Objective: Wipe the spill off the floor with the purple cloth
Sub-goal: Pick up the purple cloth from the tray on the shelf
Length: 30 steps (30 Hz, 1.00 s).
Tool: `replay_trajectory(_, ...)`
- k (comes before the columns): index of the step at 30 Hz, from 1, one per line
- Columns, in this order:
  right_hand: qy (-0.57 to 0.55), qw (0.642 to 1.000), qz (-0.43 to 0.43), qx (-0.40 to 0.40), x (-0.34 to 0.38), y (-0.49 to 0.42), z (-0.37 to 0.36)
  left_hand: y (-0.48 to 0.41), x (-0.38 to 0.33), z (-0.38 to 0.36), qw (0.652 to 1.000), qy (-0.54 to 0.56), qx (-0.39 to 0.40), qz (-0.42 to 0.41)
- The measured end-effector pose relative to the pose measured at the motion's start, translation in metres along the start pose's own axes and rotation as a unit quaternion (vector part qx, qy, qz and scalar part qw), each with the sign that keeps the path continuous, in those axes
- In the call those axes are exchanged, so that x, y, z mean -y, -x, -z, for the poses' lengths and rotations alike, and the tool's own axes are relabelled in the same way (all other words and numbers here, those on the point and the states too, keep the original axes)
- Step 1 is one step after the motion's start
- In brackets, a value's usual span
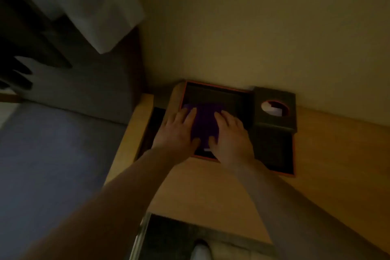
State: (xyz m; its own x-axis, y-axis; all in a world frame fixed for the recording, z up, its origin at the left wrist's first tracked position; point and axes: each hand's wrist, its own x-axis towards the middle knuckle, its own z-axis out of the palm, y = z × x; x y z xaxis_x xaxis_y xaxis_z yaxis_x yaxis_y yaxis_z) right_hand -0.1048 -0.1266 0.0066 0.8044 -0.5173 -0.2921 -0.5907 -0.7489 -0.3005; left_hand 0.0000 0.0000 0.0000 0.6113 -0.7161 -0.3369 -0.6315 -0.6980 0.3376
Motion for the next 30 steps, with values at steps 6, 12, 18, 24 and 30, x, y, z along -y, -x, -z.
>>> replay_trajectory(6, 0.098, 0.985, 0.014, 0.142, -0.027, -0.050, -0.041, -0.054, 0.016, -0.046, 0.964, -0.253, 0.069, -0.035)
replay_trajectory(12, 0.122, 0.990, 0.044, 0.053, -0.028, -0.060, -0.051, -0.066, 0.006, -0.038, 0.957, -0.280, -0.003, -0.076)
replay_trajectory(18, 0.109, 0.993, 0.051, -0.010, -0.020, -0.066, -0.035, -0.067, -0.007, -0.023, 0.983, -0.165, -0.049, -0.061)
replay_trajectory(24, -0.027, 0.994, 0.088, -0.062, 0.002, -0.025, 0.042, -0.009, -0.008, 0.036, 0.977, 0.100, -0.180, -0.046)
replay_trajectory(30, -0.162, 0.970, 0.165, -0.071, 0.092, 0.071, 0.171, 0.130, -0.006, 0.184, 0.918, 0.277, -0.275, -0.076)
